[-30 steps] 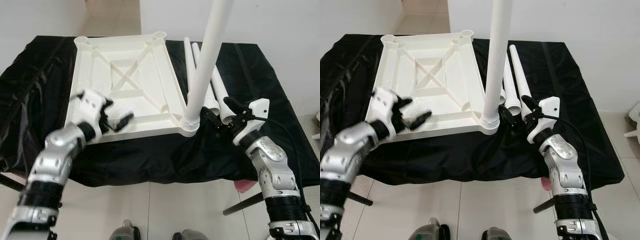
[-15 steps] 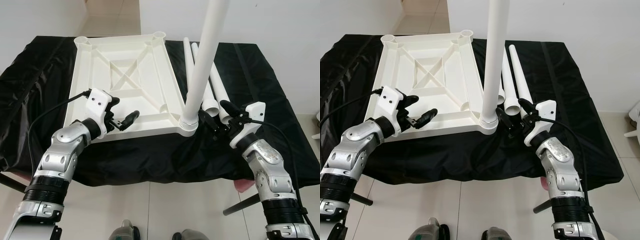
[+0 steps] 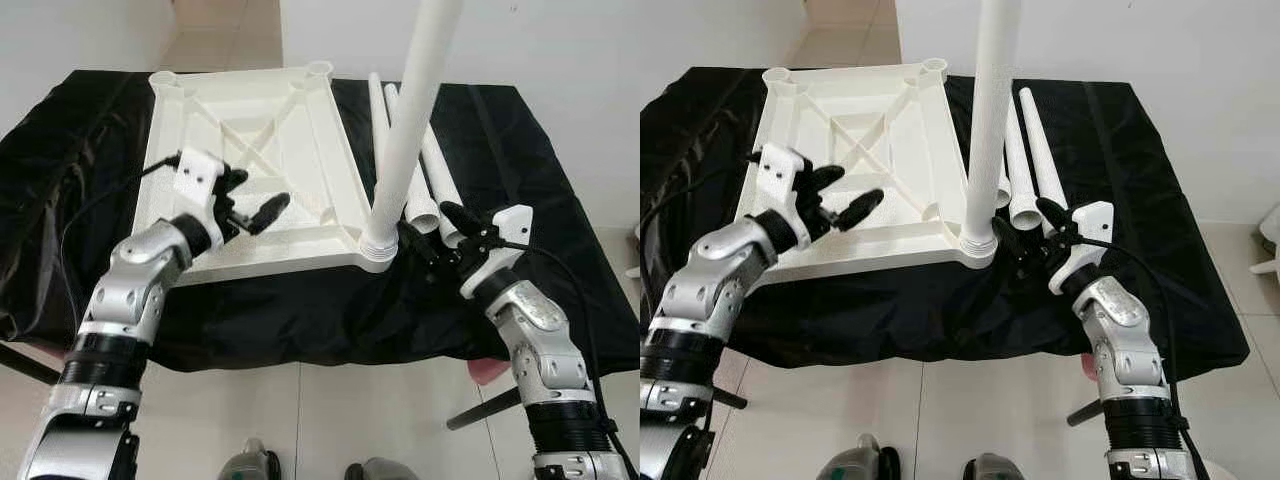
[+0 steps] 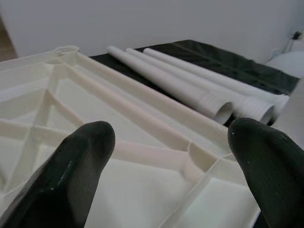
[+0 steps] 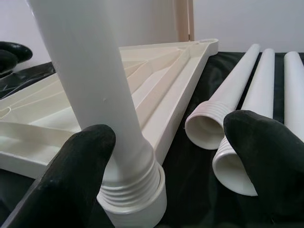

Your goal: Building children table

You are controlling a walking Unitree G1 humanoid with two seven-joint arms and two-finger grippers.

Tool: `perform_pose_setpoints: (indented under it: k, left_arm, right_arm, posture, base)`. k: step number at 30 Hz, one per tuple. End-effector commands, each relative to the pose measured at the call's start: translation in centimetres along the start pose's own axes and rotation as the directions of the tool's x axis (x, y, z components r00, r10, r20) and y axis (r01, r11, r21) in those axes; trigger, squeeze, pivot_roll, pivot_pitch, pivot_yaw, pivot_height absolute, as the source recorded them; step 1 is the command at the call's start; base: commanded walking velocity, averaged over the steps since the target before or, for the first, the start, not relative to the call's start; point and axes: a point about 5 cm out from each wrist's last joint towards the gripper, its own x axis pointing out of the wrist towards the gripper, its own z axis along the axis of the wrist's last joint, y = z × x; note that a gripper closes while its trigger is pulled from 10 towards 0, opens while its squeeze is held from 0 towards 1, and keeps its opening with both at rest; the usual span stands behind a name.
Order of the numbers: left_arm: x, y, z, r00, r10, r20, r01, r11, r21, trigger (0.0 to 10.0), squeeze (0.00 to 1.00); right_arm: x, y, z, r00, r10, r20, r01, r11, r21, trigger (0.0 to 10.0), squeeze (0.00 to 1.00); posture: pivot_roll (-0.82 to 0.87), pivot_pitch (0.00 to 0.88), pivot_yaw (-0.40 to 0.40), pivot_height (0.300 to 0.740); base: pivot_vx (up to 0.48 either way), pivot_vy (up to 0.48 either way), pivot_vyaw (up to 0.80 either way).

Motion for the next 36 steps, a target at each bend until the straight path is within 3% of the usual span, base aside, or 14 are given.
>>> perform_pose_setpoints:
  k: [1,5,11,18,23,36]
  left_arm:
    - [0.0,-1.1,-0.2,0.995,-0.099,-0.016,0.099,0.995,-0.016,10.0,0.00]
    - [-0.6,-3.3,-0.1,0.969,-0.244,-0.026,0.243,0.970,-0.028,10.0,0.00]
    - [-0.8,-4.5,0.0,0.961,-0.275,-0.031,0.273,0.961,-0.044,10.0,0.00]
    - [-0.7,-5.1,-0.1,0.966,-0.257,-0.033,0.255,0.965,-0.054,10.0,0.00]
    - [-0.8,-5.5,-0.3,0.977,-0.214,-0.020,0.211,0.974,-0.086,10.0,0.00]
    - [-1.1,-5.9,-0.6,0.981,-0.193,-0.030,0.190,0.978,-0.088,10.0,0.00]
  right_arm:
    - [0.0,0.8,-0.3,0.998,0.057,-0.021,-0.056,0.998,0.012,10.0,0.00]
    - [-0.2,1.3,-0.4,0.995,0.092,-0.038,-0.092,0.996,0.018,10.0,0.00]
    - [0.4,1.6,-0.2,0.994,0.105,-0.023,-0.104,0.994,0.022,10.0,0.00]
    - [1.5,1.5,0.1,0.995,0.099,0.008,-0.099,0.995,0.016,10.0,0.00]
    - [3.3,1.0,0.5,0.997,0.053,0.053,-0.054,0.998,0.026,10.0,0.00]
    - [4.0,1.1,-0.2,0.993,0.110,0.035,-0.112,0.992,0.059,10.0,0.00]
  posture:
    - [-0.02,0.085,0.048,0.740]
    - [-0.02,0.087,0.050,0.740]
    - [-0.03,0.090,0.049,0.740]
    - [-0.02,0.089,0.046,0.740]
    - [-0.02,0.087,0.039,0.740]
    - [0.00,0.081,0.027,0.740]
  base:
    - [0.000,0.000,0.00]
    - [0.000,0.000,0.00]
    - [0.000,0.000,0.00]
    - [0.000,0.000,0.00]
    - [0.000,0.000,0.00]
    - [0.000,0.000,0.00]
